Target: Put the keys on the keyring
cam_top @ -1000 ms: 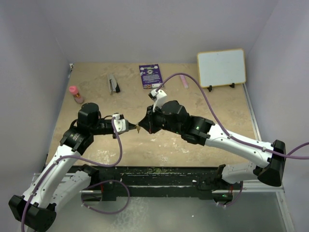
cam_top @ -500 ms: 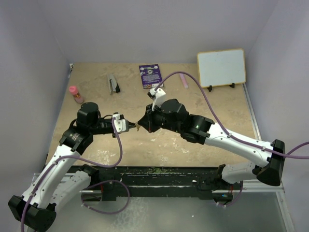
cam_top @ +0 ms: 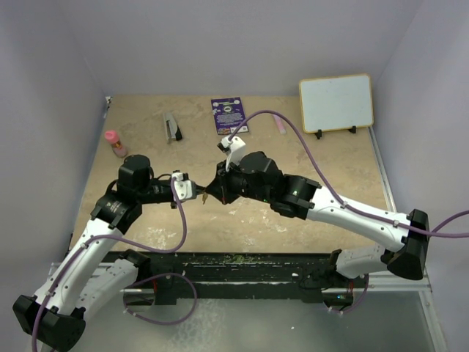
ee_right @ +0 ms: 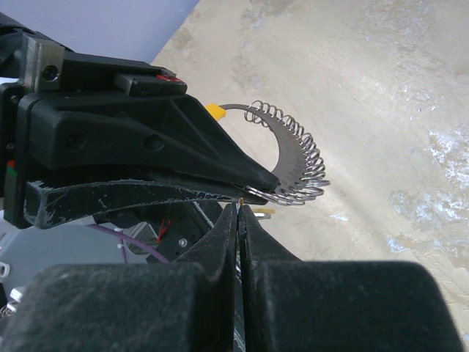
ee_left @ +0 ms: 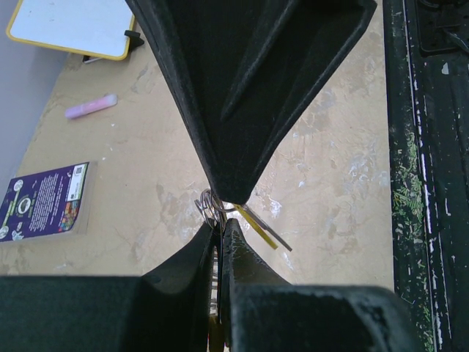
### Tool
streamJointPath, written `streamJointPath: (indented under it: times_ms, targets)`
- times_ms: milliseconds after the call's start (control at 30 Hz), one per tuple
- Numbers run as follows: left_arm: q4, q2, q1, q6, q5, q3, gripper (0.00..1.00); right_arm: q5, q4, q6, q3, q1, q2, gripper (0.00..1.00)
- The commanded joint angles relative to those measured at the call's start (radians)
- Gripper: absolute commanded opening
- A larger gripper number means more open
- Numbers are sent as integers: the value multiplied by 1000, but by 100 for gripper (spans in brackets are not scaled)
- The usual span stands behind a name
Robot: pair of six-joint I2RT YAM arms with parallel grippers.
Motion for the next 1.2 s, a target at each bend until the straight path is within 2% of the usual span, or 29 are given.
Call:
streamJointPath:
  times_ms: [0,1167]
  targets:
    - [26,-2,-5,15,28,49,4,-5,46,-21,52,6,5,0]
    - [-1,-17,-9,12,55,58,4,106,-18,23,73,6,0,0]
